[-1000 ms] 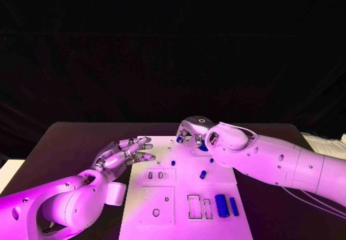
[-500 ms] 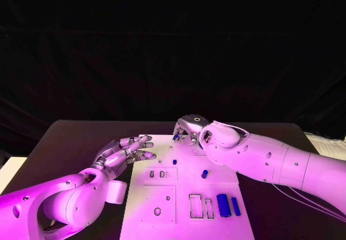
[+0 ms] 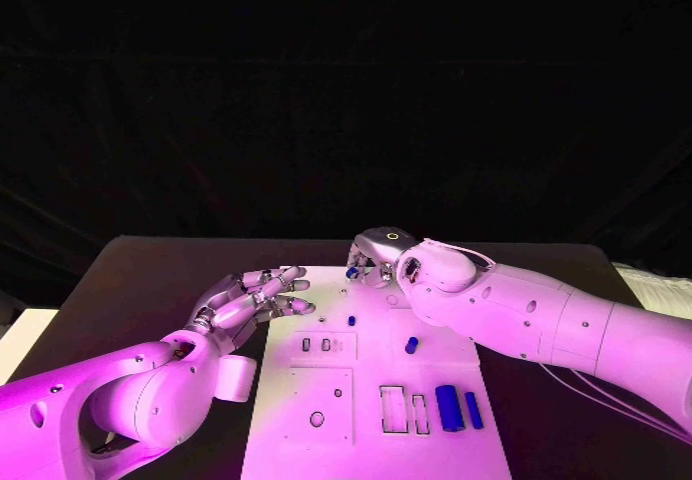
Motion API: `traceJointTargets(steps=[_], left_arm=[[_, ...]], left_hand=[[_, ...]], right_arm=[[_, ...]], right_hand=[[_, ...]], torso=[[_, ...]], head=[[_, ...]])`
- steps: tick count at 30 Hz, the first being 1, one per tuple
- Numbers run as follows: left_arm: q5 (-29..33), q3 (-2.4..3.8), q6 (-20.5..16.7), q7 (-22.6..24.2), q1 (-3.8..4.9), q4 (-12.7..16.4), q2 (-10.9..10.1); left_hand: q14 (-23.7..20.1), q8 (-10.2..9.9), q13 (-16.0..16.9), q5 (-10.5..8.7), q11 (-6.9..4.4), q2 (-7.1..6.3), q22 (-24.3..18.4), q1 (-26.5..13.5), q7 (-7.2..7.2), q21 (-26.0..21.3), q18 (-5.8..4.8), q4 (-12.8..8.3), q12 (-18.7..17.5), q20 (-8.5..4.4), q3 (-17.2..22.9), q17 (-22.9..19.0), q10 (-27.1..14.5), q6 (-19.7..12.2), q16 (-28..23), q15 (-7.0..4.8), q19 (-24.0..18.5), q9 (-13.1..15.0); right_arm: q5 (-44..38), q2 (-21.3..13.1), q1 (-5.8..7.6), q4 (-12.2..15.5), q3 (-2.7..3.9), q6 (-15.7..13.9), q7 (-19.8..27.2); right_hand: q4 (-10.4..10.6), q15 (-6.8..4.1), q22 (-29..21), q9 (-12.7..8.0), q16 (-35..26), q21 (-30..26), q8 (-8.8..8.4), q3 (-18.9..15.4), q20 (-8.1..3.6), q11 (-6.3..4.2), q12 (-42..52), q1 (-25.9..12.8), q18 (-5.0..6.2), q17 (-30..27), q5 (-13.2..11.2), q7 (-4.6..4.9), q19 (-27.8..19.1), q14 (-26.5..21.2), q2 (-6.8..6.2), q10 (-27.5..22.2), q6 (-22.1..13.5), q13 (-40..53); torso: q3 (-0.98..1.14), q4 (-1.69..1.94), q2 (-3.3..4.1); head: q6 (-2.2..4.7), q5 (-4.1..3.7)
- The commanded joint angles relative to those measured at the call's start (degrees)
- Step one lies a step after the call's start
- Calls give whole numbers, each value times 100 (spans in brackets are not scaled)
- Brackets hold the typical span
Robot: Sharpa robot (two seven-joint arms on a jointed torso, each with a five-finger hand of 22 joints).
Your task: Assemble the parts on the task board
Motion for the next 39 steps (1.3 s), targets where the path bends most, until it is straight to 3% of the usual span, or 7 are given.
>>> traceJointTargets(steps=[1, 16, 21, 24, 31, 34, 39], left_arm=[[12, 5, 37, 5, 10, 11, 5], [12, 5, 26, -14, 16, -25, 9], [12, 5, 26, -26, 17, -23, 8], [12, 5, 28, -36, 18, -26, 11], [12, 5, 33, -50, 18, -37, 4], [12, 5, 34, -55, 18, -46, -6], [12, 5, 36, -60, 19, -47, -38]], left_hand=[[-26, -24, -7, -19, 8, 35, -6, -14, 8, -17, 61, -39, -18, 16, 0, 9, -22, -28, -32, 2, -21, -5], [-27, -26, -6, -19, 9, 39, -8, -9, 9, -17, 61, -47, -20, 17, 3, 16, -23, -29, -34, 2, -20, -4], [-27, -26, -6, -19, 9, 39, -8, -9, 9, -17, 61, -47, -20, 17, 3, 16, -23, -29, -34, 2, -20, -4], [-27, -26, -6, -19, 9, 39, -8, -8, 9, -17, 61, -48, -21, 17, 3, 17, -23, -29, -35, 2, -20, -4], [-28, -27, -6, -19, 9, 41, -8, -7, 9, -17, 61, -50, -21, 17, 4, 19, -24, -30, -36, 2, -20, -3], [-28, -27, -6, -19, 9, 41, -8, -7, 9, -17, 61, -50, -21, 17, 4, 19, -24, -30, -36, 2, -20, -3], [-28, -27, -6, -19, 9, 41, -8, -7, 9, -17, 61, -50, -21, 17, 4, 19, -24, -30, -36, 2, -20, -3]], right_arm=[[-55, 22, -23, -24, -17, 206, 30], [-43, 25, -26, -4, -20, 154, 52], [14, 48, -24, -59, -25, 60, 24], [41, 63, -23, -90, -30, 28, 21], [85, -51, -23, 35, -34, -169, 75], [264, -296, -19, 275, -22, -249, 95], [643, -810, 18, 733, 42, -220, 32]], right_hand=[[31, -17, 5, 99, 25, 33, 13, -8, 16, 20, -24, -11, -74, -9, 14, 16, 12, 213, -37, -33, 9, -7], [59, 1, 2, 90, 27, 36, -14, -21, 28, 41, -30, -35, -73, -17, 16, 43, -3, 205, -77, -98, -44, -12], [187, 205, -657, -93, -310, -359, -35, -360, 182, 261, -27, -217, 46, -550, -86, 275, -378, 43, -421, -1008, -1119, -26], [253, 254, -1122, -72, -569, -666, -28, -878, 264, 347, 7, -105, 137, -931, -141, 337, -619, -62, -415, -1415, -1580, -12], [328, 239, -1094, -43, -500, -651, 23, -1196, 269, 315, 122, 135, 131, -870, -79, 321, -556, 11, -223, -1199, -1391, 6], [344, 193, -605, -11, -221, -352, 111, -1125, 223, 237, 332, 224, 43, -464, 60, 279, -314, 127, -102, -714, -1113, 70], [405, 109, -93, -8, 43, -27, 145, -1039, 148, 136, 478, 261, -48, -85, 133, 238, -79, 204, -114, -217, -882, 136]], torso=[[-2, 1, 2], [-4, 0, 11], [-8, -3, 11], [-2, 6, 13], [0, -3, 16], [5, -7, 16], [3, -47, 11]], head=[[-16, 9], [-35, 5], [-24, 2], [-23, -5], [-22, -2], [-14, -8], [-5, -7]])
